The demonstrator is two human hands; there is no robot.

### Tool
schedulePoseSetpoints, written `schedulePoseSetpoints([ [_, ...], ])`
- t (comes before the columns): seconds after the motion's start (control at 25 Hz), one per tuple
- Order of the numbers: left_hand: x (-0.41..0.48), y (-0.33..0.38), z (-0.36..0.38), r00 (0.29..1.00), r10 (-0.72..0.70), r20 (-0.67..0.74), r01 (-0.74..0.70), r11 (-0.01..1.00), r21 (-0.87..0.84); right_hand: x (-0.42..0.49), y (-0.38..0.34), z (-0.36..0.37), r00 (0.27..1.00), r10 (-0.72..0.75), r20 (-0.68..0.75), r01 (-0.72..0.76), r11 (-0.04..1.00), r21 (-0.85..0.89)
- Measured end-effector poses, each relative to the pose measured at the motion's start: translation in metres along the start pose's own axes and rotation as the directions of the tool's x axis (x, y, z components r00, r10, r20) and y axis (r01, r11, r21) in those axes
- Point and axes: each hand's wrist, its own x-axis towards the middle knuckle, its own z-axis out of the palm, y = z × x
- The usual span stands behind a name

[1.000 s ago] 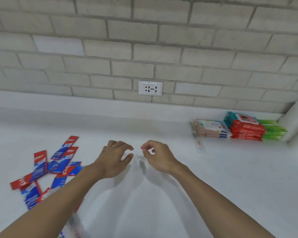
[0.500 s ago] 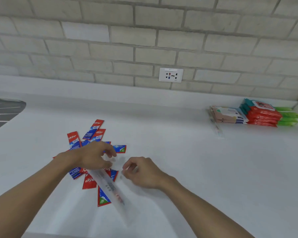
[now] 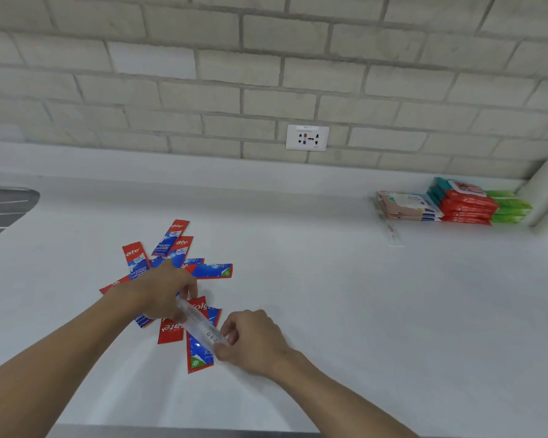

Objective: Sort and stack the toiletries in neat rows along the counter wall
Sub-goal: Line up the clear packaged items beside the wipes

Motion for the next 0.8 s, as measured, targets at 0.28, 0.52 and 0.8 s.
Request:
schedulePoseSetpoints([
  [0.28,0.003,0.003,-0.014,0.997,0.057,-0.059,-0.051,0.995,0.091,0.0,0.006,0.0,1.0,0.012,-0.027,-0.009,0.997,0.079],
  [0.52,0.008,0.008,-0.028,0.977,0.123,-0.173,-0.145,0.982,-0.122,-0.001,0.017,-0.019,0.998,0.058,-0.011,-0.049,0.915,0.4],
  [0.8,0.017,0.029,-0.025,0.981,-0.028,-0.192,-0.121,0.685,-0.718,-0.004,0.041,-0.05,0.992,0.101,-0.081,-0.016,0.715,0.699],
])
